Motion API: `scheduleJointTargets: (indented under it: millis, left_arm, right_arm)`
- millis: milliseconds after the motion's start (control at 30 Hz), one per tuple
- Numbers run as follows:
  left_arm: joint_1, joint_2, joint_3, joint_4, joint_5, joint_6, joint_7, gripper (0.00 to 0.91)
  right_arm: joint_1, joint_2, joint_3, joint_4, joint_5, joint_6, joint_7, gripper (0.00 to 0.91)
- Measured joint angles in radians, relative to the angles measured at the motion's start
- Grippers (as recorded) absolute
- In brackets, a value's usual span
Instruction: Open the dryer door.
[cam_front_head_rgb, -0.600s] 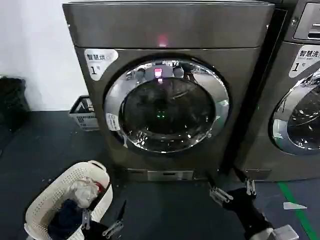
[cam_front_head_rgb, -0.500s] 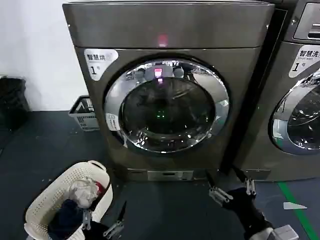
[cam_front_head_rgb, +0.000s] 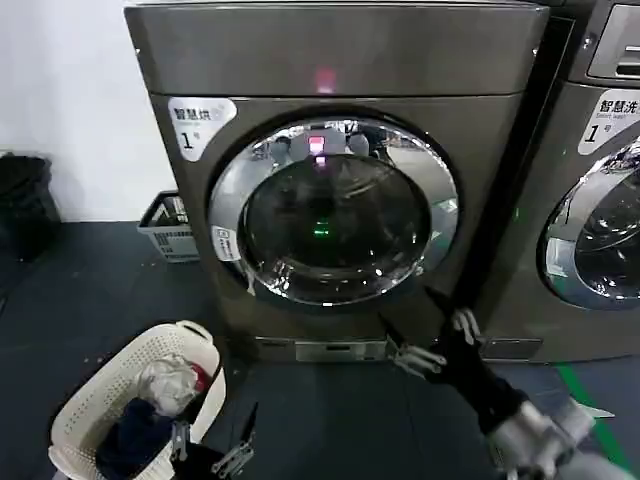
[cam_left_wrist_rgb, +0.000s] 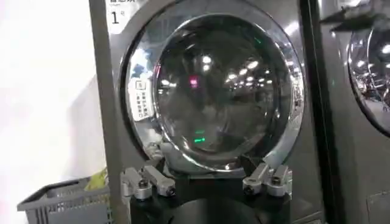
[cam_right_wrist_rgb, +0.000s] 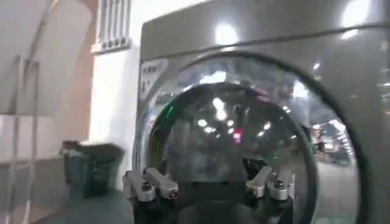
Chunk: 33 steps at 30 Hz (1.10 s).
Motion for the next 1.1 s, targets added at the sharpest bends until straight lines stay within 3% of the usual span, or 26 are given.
scheduleJointTargets:
  millis: [333,1100]
  left_arm:
    - [-0.006,-0.005,-0.026,0.003,-0.017,-0.004,0.007,0.907]
    - [-0.016,-0.011,-0.028,0.029,-0.028,-0.01,0.022,0.907]
  right_arm:
    - [0.282,0.001,-0.249,-0.171,0.022,0.016,-0.018,0.907]
    - [0.601,0.192,-0.561,-0.487,-0.03,0.073,-0.045,0.907]
